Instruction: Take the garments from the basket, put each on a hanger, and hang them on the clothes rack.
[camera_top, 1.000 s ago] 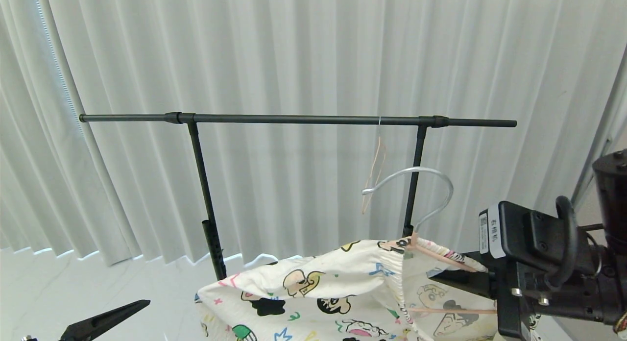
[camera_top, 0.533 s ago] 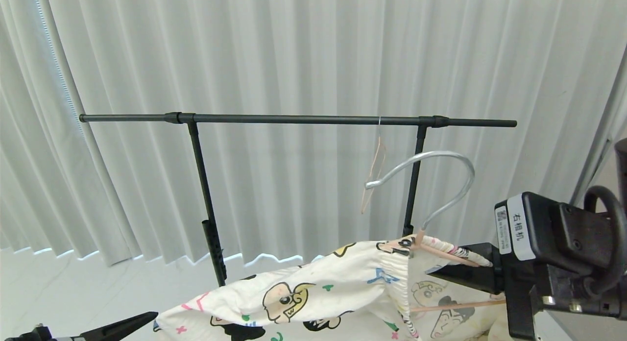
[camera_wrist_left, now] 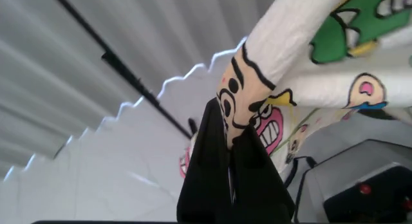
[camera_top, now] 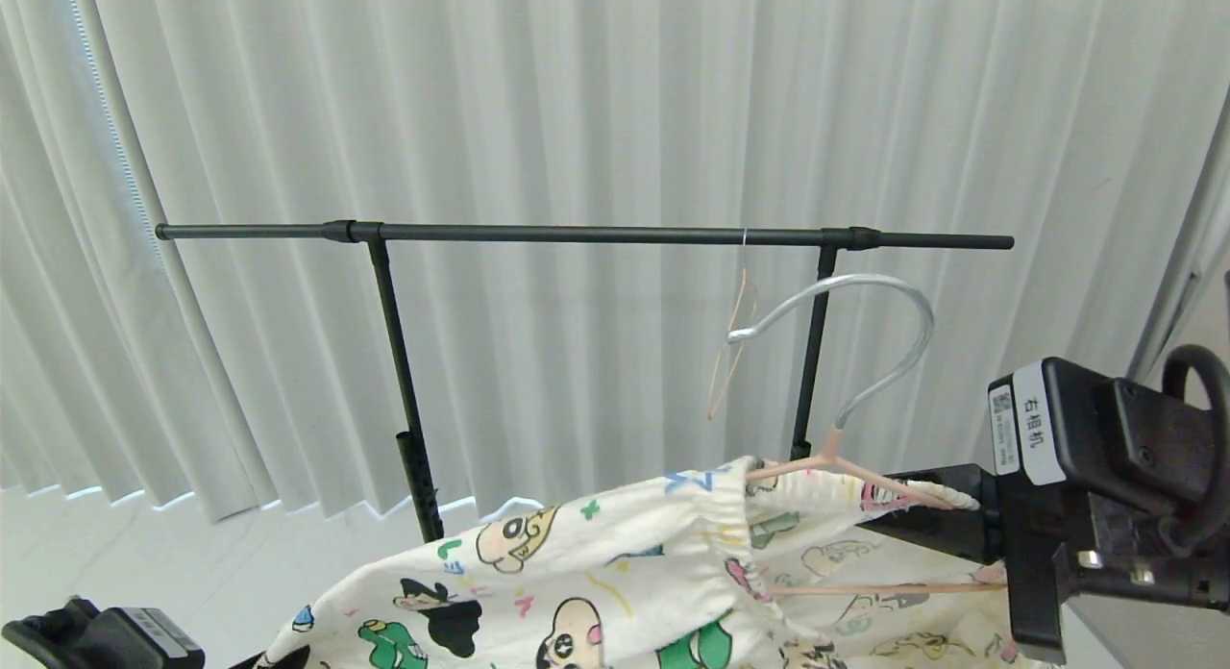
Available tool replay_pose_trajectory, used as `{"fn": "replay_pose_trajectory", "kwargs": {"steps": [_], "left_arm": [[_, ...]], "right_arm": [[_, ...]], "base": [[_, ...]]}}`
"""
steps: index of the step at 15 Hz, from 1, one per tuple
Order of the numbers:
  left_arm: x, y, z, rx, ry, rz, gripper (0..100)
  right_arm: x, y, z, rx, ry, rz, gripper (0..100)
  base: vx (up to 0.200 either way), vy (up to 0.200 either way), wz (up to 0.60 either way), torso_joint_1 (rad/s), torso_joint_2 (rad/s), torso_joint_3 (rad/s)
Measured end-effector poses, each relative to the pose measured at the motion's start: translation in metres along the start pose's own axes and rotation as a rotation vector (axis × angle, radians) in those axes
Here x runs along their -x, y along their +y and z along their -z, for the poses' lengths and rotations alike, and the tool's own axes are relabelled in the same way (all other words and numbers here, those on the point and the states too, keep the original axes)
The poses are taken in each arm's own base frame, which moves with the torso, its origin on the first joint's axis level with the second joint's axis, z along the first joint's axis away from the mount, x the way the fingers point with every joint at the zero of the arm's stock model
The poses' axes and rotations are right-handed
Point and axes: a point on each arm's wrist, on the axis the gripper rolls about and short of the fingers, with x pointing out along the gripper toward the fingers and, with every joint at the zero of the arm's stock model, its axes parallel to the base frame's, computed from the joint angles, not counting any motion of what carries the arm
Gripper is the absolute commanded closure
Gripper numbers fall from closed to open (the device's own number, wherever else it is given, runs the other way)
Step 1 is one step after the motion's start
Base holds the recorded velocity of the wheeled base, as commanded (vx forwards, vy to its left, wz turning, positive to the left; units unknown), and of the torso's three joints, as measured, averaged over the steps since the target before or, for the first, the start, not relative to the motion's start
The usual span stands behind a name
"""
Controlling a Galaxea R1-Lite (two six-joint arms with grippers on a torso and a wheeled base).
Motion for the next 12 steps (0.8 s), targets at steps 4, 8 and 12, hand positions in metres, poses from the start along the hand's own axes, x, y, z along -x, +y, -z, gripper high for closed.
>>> {"fn": "replay_pose_trajectory", "kwargs": {"steps": [4,8,12], "left_arm": [[-0.0013,0.0026,0.0109,-0.039,0.068,-0.075,100],[-0.0009,0.0034,0.0089,-0.089,0.061,-0.079,0],[0.0009,0.0045,0.0054,-0.084,0.036,-0.085,0]], "right_arm": [[0.0022,-0.0043,0.0024,-0.045,0.007,0.022,100],[0.0020,-0.0047,0.0027,-0.049,0.010,0.025,100],[0.0031,-0.0089,0.0068,-0.078,0.036,0.050,100]], "base": [[0.000,0.000,0.00,0.000,0.00,0.000],[0.000,0.000,0.00,0.000,0.00,0.000],[0.000,0.000,0.00,0.000,0.00,0.000]]}}
